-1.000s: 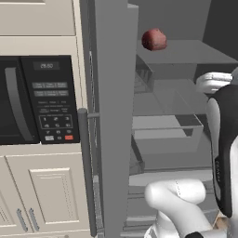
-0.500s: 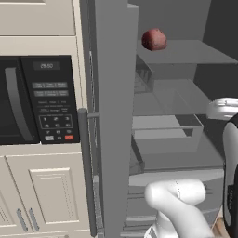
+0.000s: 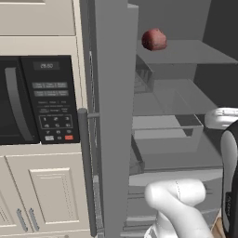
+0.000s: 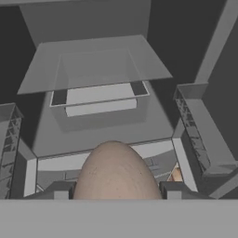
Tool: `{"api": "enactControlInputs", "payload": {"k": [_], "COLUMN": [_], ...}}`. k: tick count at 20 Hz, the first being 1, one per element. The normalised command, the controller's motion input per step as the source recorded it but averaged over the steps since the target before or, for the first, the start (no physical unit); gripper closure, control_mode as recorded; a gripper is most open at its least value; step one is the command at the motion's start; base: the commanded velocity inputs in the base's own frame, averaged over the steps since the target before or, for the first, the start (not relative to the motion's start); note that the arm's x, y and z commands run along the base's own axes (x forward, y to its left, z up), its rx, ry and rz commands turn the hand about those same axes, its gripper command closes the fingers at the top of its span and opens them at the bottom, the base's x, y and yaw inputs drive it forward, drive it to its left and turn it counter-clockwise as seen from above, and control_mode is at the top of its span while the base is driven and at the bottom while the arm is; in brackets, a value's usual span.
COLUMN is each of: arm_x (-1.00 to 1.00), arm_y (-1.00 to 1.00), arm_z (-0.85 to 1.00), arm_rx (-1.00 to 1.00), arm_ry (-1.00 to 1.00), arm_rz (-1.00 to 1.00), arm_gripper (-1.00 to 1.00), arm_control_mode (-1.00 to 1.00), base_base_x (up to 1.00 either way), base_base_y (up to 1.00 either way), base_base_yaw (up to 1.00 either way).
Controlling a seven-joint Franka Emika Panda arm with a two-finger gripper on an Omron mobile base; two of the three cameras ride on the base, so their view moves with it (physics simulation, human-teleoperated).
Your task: Pick the egg and butter from the fridge and place them by the bowl for mixing.
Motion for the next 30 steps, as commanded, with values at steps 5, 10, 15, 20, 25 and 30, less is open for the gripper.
{"api": "enactControlInputs", "payload": {"k": [5,10,15,20,25,30], "arm_x": [0.00,0.00,0.00,0.00,0.00,0.00], "arm_y": [0.02,0.00,0.00,0.00,0.00,0.00], "arm_z": [-0.04,0.00,0.00,0.00,0.00,0.00], "arm_rx": [0.00,0.00,0.00,0.00,0.00,0.00], "arm_ry": [0.00,0.00,0.00,0.00,0.00,0.00], "arm_rz": [0.00,0.00,0.00,0.00,0.00,0.00], "arm_gripper": [1.00,1.00,1.00,1.00,1.00,1.00], "arm_control_mode": [1.00,1.00,1.00,1.00,1.00,1.00], "base_base_x": [-0.02,-0.38,-0.67,-0.77,-0.89,-0.55], "base_base_y": [0.00,0.00,0.09,0.02,0.00,-0.06], "base_base_yaw": [0.00,0.00,0.00,-0.01,-0.04,-0.10]}}
